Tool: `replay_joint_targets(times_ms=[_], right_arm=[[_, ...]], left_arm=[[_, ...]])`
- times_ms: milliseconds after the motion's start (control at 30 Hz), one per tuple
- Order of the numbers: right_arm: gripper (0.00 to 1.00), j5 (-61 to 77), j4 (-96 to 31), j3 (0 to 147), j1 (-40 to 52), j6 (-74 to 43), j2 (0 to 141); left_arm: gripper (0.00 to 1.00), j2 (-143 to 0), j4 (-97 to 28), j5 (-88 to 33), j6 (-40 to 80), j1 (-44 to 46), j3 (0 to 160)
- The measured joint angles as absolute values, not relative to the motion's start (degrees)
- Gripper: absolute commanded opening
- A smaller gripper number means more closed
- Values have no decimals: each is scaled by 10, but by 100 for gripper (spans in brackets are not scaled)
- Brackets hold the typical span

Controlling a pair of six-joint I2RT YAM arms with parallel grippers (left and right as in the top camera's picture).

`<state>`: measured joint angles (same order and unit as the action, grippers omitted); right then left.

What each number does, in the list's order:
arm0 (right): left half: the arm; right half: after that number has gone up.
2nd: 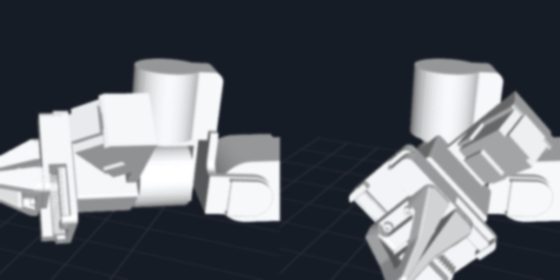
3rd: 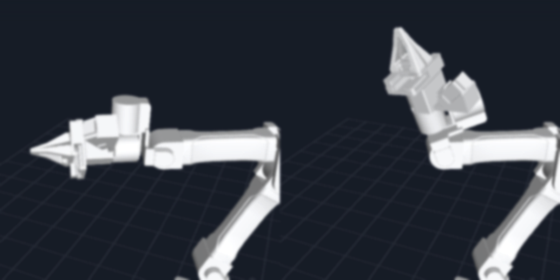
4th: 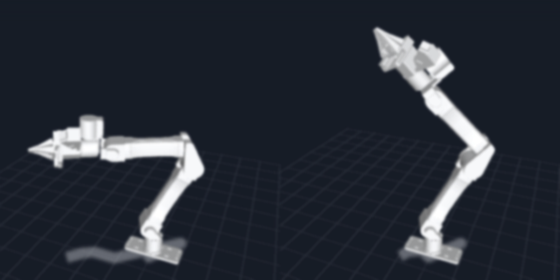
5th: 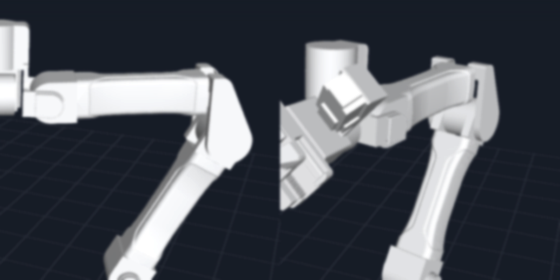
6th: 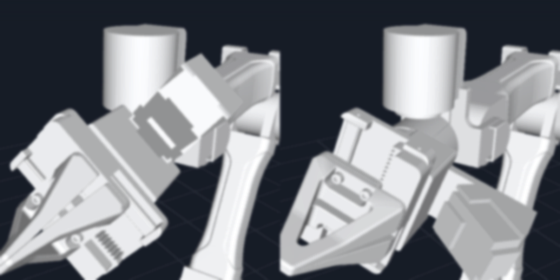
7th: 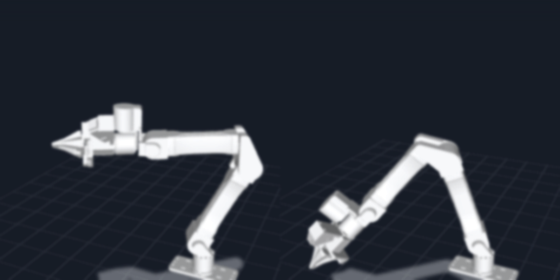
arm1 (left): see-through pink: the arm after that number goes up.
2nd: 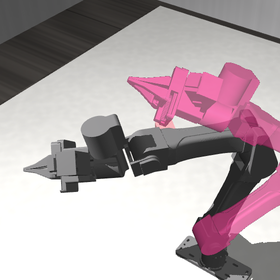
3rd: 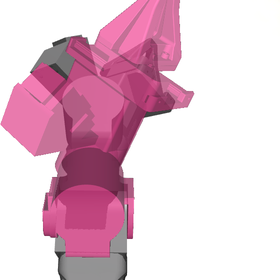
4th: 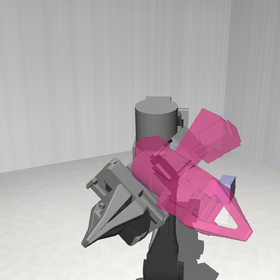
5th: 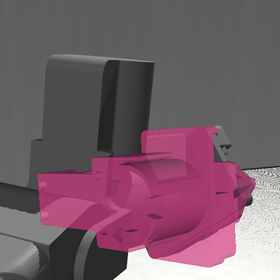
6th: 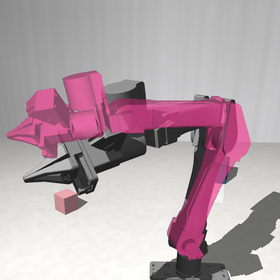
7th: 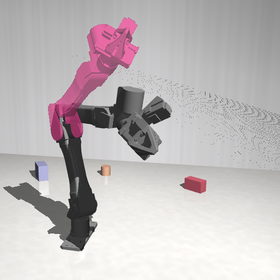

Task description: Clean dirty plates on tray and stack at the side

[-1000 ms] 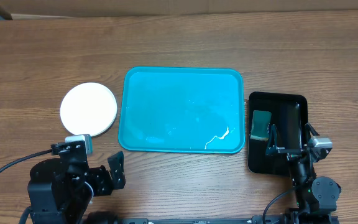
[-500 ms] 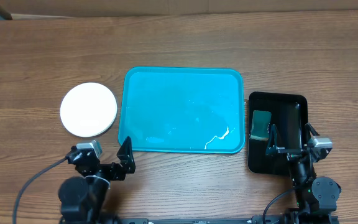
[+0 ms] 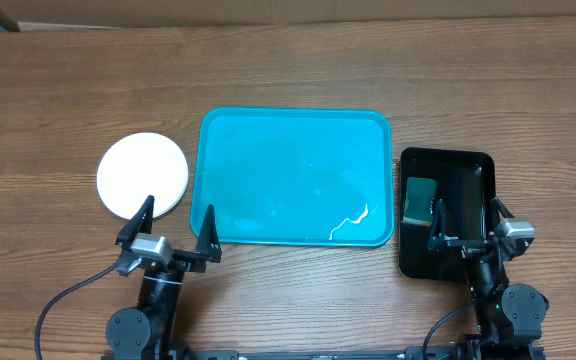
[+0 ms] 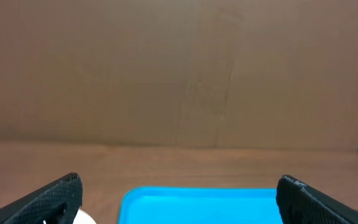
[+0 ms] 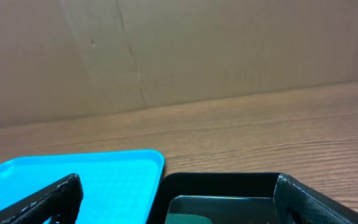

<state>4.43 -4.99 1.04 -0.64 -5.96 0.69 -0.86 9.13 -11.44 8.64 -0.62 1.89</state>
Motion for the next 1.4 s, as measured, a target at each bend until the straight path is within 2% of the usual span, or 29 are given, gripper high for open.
replay_joint_targets(times_ms=[233,1400], right_arm=[[100,44,-50,10,-6,-60,7],[100,44,-50,10,-6,-60,7]], left_arm=[[100,-8,-30,-118,38,-6,6],[100,-7,-32,-118,28,-6,5]])
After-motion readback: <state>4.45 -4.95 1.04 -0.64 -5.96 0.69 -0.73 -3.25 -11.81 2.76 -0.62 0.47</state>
